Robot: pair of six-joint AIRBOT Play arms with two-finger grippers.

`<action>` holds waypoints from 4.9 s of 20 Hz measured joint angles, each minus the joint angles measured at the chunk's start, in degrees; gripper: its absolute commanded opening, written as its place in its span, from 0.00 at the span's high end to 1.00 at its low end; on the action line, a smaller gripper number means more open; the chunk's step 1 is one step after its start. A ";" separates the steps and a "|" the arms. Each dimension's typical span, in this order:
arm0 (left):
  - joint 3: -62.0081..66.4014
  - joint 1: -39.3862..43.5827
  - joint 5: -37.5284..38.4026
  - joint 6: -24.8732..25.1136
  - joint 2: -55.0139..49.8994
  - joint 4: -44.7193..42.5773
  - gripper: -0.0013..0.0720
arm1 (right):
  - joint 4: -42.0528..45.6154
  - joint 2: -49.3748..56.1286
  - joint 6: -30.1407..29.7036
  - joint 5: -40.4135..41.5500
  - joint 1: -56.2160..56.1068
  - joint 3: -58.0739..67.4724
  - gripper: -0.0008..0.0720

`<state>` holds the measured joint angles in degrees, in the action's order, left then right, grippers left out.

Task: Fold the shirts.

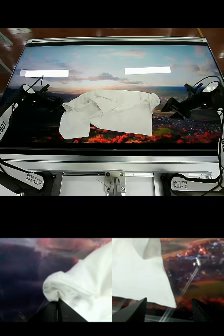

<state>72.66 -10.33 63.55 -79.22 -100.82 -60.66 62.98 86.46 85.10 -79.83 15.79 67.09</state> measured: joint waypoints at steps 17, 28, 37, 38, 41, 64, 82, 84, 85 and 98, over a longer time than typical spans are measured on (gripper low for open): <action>0.07 0.61 3.13 4.85 15.34 3.34 0.93 | -5.88 0.04 5.20 16.17 -15.87 -17.09 0.66; 7.21 0.61 1.22 7.50 33.73 8.39 0.93 | -10.36 -16.22 -8.11 14.97 -17.90 -2.16 0.90; 23.87 0.61 -22.86 6.23 64.41 10.34 0.93 | 13.70 -43.85 -1.90 25.53 -17.94 34.03 0.90; 24.35 0.61 -22.71 5.44 66.69 9.51 0.93 | 15.15 -45.35 -1.31 24.52 -17.94 35.54 0.90; 25.07 0.61 -17.97 1.31 71.76 3.96 0.93 | 18.69 -48.59 -0.20 18.05 -17.94 38.05 0.90; -2.10 0.70 -3.45 -1.03 48.87 -10.97 0.93 | 34.45 -18.10 7.85 14.53 -18.03 13.68 0.90; -4.55 3.96 -36.30 0.87 12.59 4.59 0.93 | 20.55 13.31 12.70 63.25 -17.92 11.72 0.90; -4.42 4.11 -33.44 3.39 12.11 4.61 0.93 | 19.63 13.38 12.72 59.82 -17.81 11.72 0.90; -4.33 4.15 -30.99 4.37 11.91 4.35 0.93 | 19.39 13.38 12.72 57.59 -17.64 11.72 0.90; -0.63 1.27 1.46 -0.11 12.15 -1.31 0.26 | 23.21 5.20 11.10 34.88 -14.82 11.74 0.12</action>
<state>72.03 -9.06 65.01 -79.33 -88.66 -61.98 86.19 91.66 96.20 -44.95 0.97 78.83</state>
